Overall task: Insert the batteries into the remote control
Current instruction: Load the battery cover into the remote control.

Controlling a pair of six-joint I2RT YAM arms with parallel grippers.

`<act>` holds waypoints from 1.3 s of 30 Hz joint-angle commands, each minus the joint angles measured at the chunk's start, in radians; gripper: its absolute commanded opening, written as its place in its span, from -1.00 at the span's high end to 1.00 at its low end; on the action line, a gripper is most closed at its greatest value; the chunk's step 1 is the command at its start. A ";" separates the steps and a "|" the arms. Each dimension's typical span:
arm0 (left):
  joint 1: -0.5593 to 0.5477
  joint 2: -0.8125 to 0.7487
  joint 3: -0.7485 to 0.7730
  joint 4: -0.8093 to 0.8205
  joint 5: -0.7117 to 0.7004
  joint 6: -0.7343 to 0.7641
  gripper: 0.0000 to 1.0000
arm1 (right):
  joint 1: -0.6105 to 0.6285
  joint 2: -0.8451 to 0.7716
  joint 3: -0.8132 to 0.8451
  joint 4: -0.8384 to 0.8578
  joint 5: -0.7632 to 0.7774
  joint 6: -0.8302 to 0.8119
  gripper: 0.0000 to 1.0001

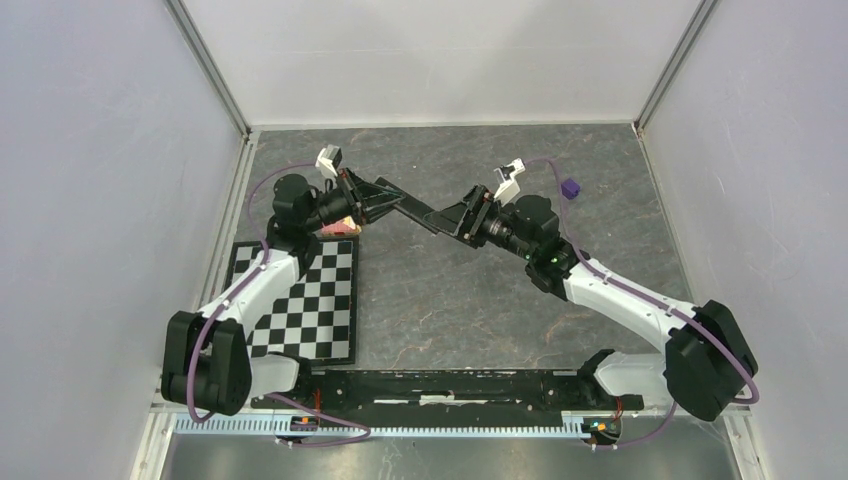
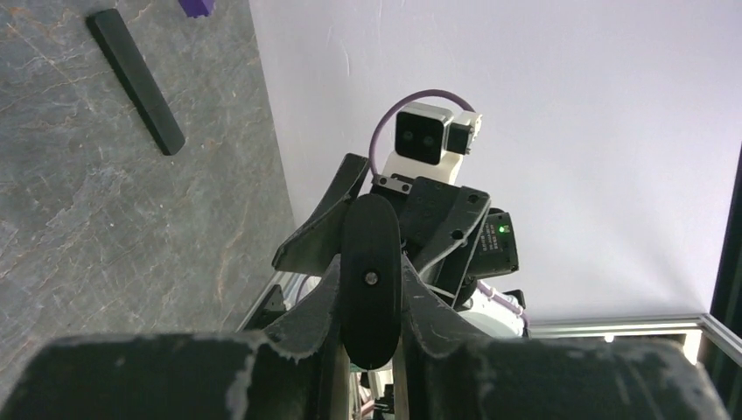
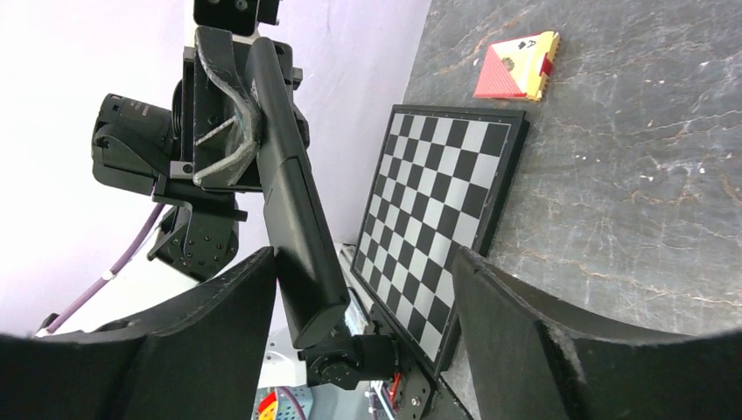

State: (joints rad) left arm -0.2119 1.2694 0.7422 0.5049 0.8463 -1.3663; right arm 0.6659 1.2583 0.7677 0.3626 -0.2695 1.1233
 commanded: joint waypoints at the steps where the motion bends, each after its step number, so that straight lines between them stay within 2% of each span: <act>1: -0.004 -0.045 0.057 0.079 -0.018 -0.080 0.96 | 0.006 0.015 -0.025 0.059 -0.033 0.012 -0.45; 6: -0.006 -0.034 0.095 0.137 -0.025 -0.139 0.96 | 0.005 0.014 -0.053 0.047 -0.025 0.022 -0.14; 11: -0.012 -0.038 0.112 0.164 -0.014 -0.145 0.96 | 0.006 0.033 -0.039 0.055 -0.032 0.037 -0.06; 17: -0.066 -0.040 0.085 0.240 -0.003 -0.163 0.96 | 0.014 0.099 -0.004 0.131 -0.045 0.060 0.17; 22: -0.107 -0.050 0.065 0.213 0.005 -0.130 0.96 | 0.023 0.161 0.030 0.299 -0.073 0.064 0.44; 26: -0.108 -0.077 0.069 0.117 0.032 -0.049 0.96 | 0.023 0.179 0.062 0.339 -0.080 0.057 0.63; 28: -0.108 -0.086 0.078 0.053 0.055 0.000 0.96 | 0.023 0.185 0.073 0.346 -0.084 0.054 0.65; 35: -0.110 -0.091 0.060 0.029 0.118 0.043 0.96 | 0.023 0.221 0.102 0.368 -0.094 0.093 0.62; 39: -0.109 -0.076 0.135 -0.179 0.132 0.204 0.96 | 0.012 0.232 0.117 0.406 -0.084 0.041 0.50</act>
State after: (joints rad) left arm -0.2401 1.2140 0.7910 0.4881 0.7326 -1.3216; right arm 0.6647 1.4372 0.8150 0.7628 -0.4023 1.2404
